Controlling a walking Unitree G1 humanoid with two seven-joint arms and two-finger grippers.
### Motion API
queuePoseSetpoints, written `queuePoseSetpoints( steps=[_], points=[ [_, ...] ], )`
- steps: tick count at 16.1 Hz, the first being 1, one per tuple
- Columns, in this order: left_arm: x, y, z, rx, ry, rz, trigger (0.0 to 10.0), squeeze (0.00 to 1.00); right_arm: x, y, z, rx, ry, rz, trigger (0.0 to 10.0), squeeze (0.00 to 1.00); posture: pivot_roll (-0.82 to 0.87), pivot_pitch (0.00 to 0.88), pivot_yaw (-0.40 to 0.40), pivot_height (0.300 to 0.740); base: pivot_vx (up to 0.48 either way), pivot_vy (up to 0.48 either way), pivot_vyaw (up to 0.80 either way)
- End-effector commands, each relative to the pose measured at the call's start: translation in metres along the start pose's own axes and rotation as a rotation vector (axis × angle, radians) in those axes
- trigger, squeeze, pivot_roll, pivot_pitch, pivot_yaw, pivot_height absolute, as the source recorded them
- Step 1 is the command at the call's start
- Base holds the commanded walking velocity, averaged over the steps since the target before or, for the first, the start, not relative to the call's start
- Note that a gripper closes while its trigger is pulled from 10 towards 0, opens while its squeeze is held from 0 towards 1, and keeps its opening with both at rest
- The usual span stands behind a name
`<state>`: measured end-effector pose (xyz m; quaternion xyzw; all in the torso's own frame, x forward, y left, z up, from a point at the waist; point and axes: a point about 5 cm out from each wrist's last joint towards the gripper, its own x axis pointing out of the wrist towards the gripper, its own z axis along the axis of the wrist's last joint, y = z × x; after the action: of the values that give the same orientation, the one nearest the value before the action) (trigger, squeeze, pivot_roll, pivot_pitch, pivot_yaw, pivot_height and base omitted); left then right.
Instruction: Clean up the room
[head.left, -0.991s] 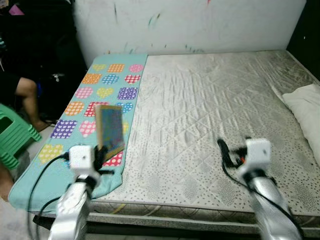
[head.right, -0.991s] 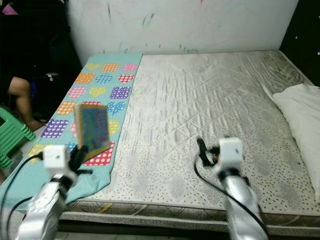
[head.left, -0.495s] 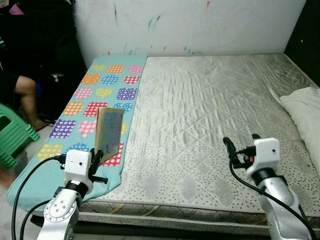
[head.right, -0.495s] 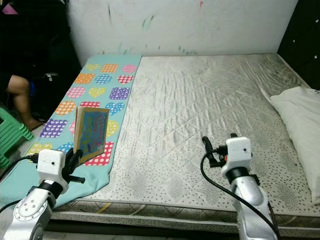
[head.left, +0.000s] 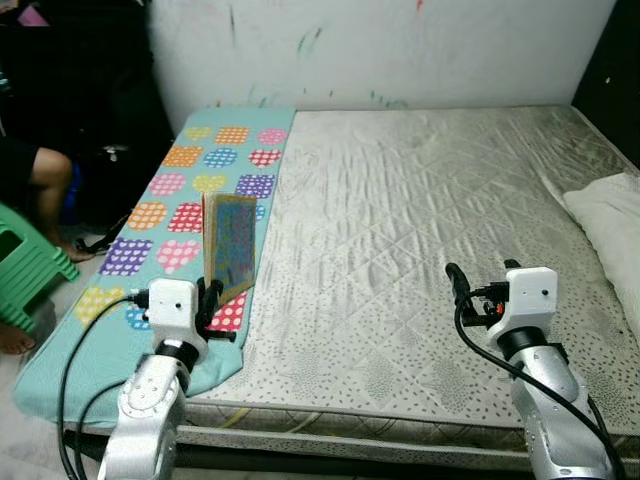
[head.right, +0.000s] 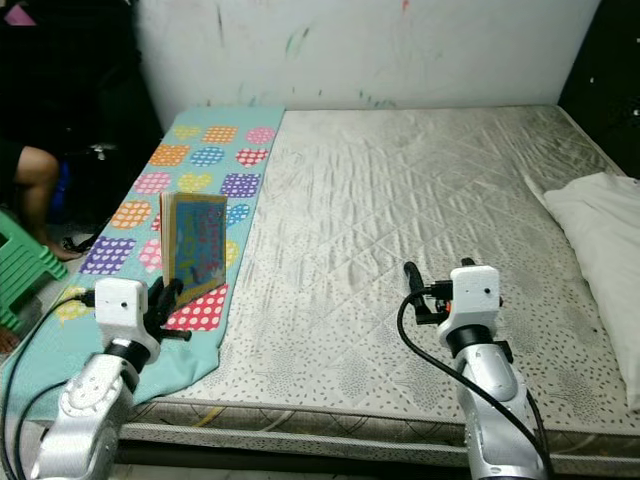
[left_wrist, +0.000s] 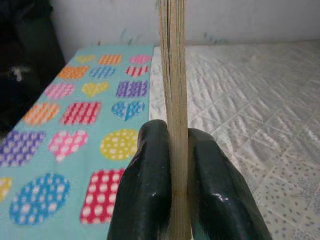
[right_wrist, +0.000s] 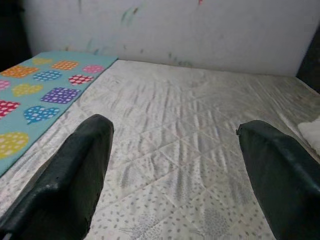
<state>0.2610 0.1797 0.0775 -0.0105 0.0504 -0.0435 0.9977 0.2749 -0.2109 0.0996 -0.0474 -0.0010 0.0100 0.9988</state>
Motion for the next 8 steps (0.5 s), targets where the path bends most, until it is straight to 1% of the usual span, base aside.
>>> queuePoseSetpoints(
  steps=[1,4,8],
  points=[
    [-0.001,0.006,0.001,-0.009,-0.018,0.035,10.0,0.0,0.001,0.004,-0.002,0.006,0.006,0.0,10.0,0.0,-0.19,0.0,0.051,0.74,0.0,0.0,0.0],
    [0.007,0.0,0.0,-0.026,-0.015,0.015,10.0,0.0,0.004,0.01,-0.003,0.014,0.008,0.007,10.0,0.0,-0.2,0.0,0.048,0.74,0.0,0.0,0.0],
    [0.011,-0.003,0.0,-0.039,-0.016,0.009,10.0,0.0,0.005,0.015,-0.001,0.021,-0.002,0.014,10.0,0.0,-0.22,0.0,0.068,0.74,0.0,0.0,0.0]
  ],
)
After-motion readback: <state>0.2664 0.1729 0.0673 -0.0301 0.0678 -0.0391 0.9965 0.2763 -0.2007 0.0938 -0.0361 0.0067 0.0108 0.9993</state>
